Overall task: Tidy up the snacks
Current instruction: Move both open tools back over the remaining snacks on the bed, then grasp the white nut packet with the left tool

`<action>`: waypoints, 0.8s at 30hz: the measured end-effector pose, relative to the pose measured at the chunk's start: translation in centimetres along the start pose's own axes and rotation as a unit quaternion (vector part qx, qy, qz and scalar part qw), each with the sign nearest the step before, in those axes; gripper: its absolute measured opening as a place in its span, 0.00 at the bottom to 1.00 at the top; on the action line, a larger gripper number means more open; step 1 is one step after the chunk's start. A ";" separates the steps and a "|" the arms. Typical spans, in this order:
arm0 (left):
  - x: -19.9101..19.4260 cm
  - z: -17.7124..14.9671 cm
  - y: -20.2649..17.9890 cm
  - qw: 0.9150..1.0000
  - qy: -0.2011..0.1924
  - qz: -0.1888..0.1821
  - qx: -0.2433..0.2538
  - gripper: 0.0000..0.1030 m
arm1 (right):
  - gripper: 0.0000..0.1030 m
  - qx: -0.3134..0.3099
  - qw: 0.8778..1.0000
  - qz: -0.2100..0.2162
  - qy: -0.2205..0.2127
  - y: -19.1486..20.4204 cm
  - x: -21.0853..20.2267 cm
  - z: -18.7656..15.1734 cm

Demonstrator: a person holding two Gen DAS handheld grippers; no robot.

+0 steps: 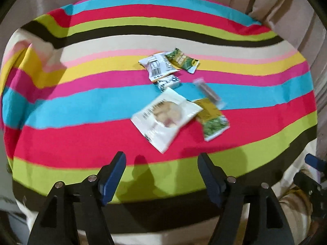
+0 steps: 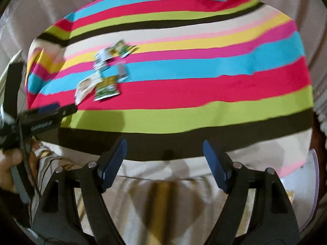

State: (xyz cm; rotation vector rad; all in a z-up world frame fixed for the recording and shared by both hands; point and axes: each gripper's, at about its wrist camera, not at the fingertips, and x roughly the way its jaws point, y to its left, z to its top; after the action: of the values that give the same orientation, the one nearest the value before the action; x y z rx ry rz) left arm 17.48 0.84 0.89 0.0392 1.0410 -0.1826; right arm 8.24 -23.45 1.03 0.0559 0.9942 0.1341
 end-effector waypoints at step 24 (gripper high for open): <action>5.2 4.8 2.3 0.997 -0.019 -0.016 0.080 0.56 | 0.86 -0.052 0.998 0.032 -0.001 8.3 7.5 6.2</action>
State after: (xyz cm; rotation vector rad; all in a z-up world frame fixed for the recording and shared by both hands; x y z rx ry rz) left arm 24.55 1.83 -1.22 0.1624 0.9884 -0.2947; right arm 16.71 -14.08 -0.90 -0.0080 0.9823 0.2440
